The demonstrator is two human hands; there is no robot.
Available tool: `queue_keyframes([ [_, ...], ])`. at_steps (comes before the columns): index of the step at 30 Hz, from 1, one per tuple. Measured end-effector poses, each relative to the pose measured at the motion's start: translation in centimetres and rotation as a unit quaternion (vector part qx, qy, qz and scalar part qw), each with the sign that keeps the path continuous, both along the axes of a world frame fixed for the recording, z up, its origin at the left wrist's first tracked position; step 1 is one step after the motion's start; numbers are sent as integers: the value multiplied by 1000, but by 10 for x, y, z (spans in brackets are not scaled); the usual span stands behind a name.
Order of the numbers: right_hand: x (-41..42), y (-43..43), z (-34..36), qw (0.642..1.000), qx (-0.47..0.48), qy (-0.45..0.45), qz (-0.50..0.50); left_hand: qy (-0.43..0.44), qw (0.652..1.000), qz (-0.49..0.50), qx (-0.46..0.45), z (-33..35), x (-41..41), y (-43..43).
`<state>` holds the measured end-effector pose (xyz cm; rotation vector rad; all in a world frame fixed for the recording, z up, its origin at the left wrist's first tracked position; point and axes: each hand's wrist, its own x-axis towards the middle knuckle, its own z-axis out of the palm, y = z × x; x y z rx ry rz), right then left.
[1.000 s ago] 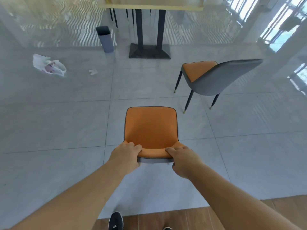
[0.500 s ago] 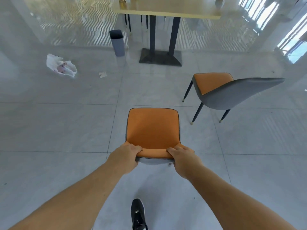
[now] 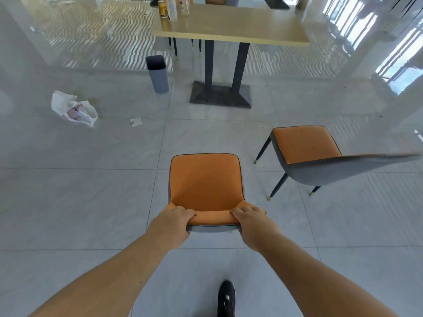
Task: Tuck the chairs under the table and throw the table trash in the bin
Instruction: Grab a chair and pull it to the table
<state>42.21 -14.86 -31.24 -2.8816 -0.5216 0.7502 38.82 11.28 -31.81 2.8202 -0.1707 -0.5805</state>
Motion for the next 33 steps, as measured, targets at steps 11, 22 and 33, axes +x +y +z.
queue_keyframes([
  [11, 188, 40, -4, 999, 25, -7, 41, 16, 999, 39, 2, 3, 186, 40],
  [22, 405, 93, 1, 999, 5, -5, 37, 0, 999, 30, -12, 0, 393, 93],
  [33, 624, 169, -2, 1000, 9, -9, -9, 6, 1000, 15, -10, -1, 624, 169],
])
